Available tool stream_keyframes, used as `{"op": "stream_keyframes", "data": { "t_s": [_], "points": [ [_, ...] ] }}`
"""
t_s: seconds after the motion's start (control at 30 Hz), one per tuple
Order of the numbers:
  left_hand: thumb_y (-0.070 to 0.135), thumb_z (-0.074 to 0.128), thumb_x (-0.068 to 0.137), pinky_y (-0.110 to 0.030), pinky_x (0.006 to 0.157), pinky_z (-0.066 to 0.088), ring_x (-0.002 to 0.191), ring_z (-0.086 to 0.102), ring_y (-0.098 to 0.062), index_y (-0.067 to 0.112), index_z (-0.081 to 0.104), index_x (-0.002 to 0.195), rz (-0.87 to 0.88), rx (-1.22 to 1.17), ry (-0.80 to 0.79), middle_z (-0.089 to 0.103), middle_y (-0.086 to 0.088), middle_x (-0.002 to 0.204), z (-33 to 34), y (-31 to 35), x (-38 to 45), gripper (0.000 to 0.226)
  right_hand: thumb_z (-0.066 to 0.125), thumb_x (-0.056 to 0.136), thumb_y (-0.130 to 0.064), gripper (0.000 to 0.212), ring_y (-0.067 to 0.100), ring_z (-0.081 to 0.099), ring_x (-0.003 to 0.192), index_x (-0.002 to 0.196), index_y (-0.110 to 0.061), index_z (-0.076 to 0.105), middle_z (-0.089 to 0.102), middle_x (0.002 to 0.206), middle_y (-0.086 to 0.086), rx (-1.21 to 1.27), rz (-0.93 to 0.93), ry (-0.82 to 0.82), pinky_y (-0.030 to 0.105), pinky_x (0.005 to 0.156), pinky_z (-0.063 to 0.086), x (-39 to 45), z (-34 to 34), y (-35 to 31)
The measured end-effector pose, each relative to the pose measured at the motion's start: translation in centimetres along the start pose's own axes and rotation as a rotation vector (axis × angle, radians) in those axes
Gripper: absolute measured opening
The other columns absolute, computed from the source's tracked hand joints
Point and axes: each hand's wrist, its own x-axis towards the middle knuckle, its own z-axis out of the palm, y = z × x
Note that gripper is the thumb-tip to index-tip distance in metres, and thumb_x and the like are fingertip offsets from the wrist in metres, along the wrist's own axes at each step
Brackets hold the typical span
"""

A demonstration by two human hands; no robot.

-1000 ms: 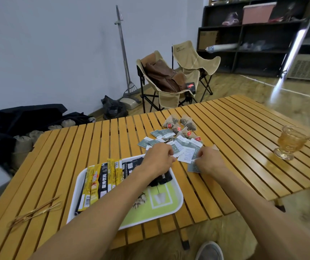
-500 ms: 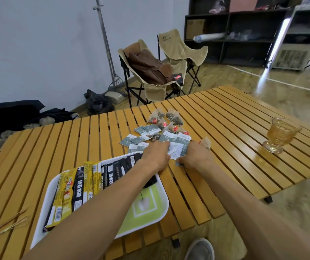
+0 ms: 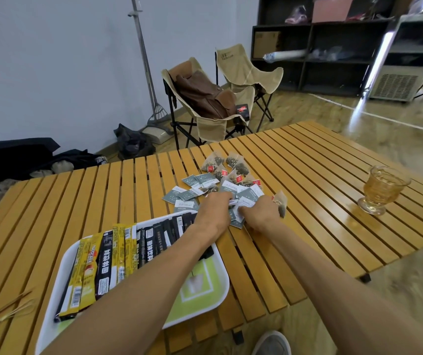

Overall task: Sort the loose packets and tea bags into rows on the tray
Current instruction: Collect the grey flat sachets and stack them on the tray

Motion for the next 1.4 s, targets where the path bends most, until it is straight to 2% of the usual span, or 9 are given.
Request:
{"op": "stream_keyframes", "data": {
  "t_s": [0.17, 0.37, 0.53, 0.67, 0.77, 0.87, 1.0, 1.23, 1.4],
  "points": [
    [0.0, 0.055, 0.091, -0.04, 0.092, 0.047, 0.116, 0.056, -0.034, 0.009, 0.062, 0.127, -0.093, -0.205, 0.018, 0.064, -0.016, 0.126, -0.4, -0.1, 0.5, 0.038, 0.064, 0.088, -0.01, 0.011, 0.031, 0.068, 0.081, 0.094, -0.001, 0.06, 0.068, 0.092, 0.017, 0.049, 0.063, -0.005, 0.033, 0.055, 0.052, 0.0, -0.5, -0.3],
    [0.006, 0.046, 0.097, -0.029, 0.064, 0.05, 0.08, 0.06, -0.018, 0.017, 0.059, 0.133, -0.125, -0.248, 0.137, 0.068, -0.009, 0.111, -1.1, -0.5, 0.6, 0.04, 0.056, 0.093, -0.003, 0.012, 0.031, 0.068, 0.063, 0.096, 0.004, 0.064, 0.075, 0.085, 0.025, 0.145, 0.161, -0.128, 0.05, 0.076, 0.063, 0.2, -2.1, 0.5],
    [0.043, 0.04, 0.099, -0.047, 0.093, 0.049, 0.109, 0.058, -0.035, 0.017, 0.05, 0.13, -0.08, 0.291, -0.288, 0.06, -0.014, 0.124, -0.9, -0.2, 0.0, 0.041, 0.058, 0.094, -0.005, 0.006, 0.031, 0.07, 0.059, 0.094, 0.001, 0.059, 0.074, 0.081, 0.023, 0.149, 0.185, -0.142, 0.049, 0.073, 0.064, -0.2, -2.4, -0.1],
    [0.067, 0.046, 0.089, -0.048, 0.093, 0.047, 0.124, 0.048, -0.036, 0.018, 0.043, 0.135, -0.049, 0.33, -0.408, 0.05, -0.015, 0.136, -0.4, 0.6, -0.5, 0.067, 0.056, 0.092, -0.004, 0.018, 0.038, 0.076, 0.071, 0.075, -0.007, 0.05, 0.069, 0.075, 0.018, 0.062, 0.126, -0.105, 0.05, 0.075, 0.063, -0.6, -2.3, -1.1],
    [0.054, 0.055, 0.092, -0.047, 0.092, 0.047, 0.12, 0.048, -0.036, 0.018, 0.042, 0.134, 0.023, 0.33, -0.393, 0.052, -0.014, 0.131, -0.3, 1.0, -0.8, 0.057, 0.058, 0.091, -0.006, 0.018, 0.039, 0.075, 0.076, 0.075, -0.005, 0.051, 0.073, 0.085, 0.022, 0.109, 0.156, -0.1, 0.051, 0.077, 0.063, -0.8, -2.5, -1.1],
    [0.033, 0.055, 0.098, -0.046, 0.098, 0.044, 0.124, 0.046, -0.036, 0.014, 0.032, 0.147, 0.068, 0.262, -0.368, 0.05, -0.015, 0.135, 0.0, 1.5, -1.5, 0.057, 0.061, 0.094, -0.013, 0.016, 0.033, 0.067, 0.051, 0.084, -0.002, 0.055, 0.072, 0.075, 0.021, 0.278, 0.247, -0.133, 0.047, 0.065, 0.064, -1.1, -2.6, -0.9],
    [0.011, 0.054, 0.095, -0.041, 0.108, 0.038, 0.131, 0.039, -0.033, 0.008, 0.026, 0.149, 0.052, 0.066, -0.331, 0.043, -0.015, 0.139, 0.7, 2.3, -3.0, 0.06, 0.058, 0.094, -0.012, 0.017, 0.033, 0.066, 0.056, 0.079, -0.004, 0.056, 0.068, 0.067, 0.019, 0.312, 0.301, -0.195, 0.05, 0.072, 0.062, -1.4, -2.4, -1.6],
    [0.004, 0.047, 0.09, -0.042, 0.115, 0.032, 0.141, 0.031, -0.03, 0.007, 0.015, 0.153, -0.052, -0.277, -0.429, 0.031, -0.014, 0.154, -0.1, 3.0, -4.1, 0.071, 0.059, 0.094, -0.02, 0.014, 0.021, 0.06, 0.057, 0.083, -0.011, 0.058, 0.065, 0.065, 0.01, 0.444, 0.414, -0.28, 0.028, 0.055, 0.048, -1.9, -3.3, -1.7],
    [0.001, 0.042, 0.089, -0.042, 0.103, 0.044, 0.126, 0.046, -0.025, 0.018, 0.026, 0.15, -0.047, -0.448, -0.414, 0.042, -0.005, 0.144, -0.6, 2.6, -4.4, 0.066, 0.058, 0.091, -0.007, 0.009, 0.025, 0.064, 0.071, 0.085, -0.01, 0.054, 0.064, 0.077, 0.013, 0.48, 0.371, -0.261, 0.034, 0.062, 0.054, -2.5, -2.7, -2.1]
  ]
}}
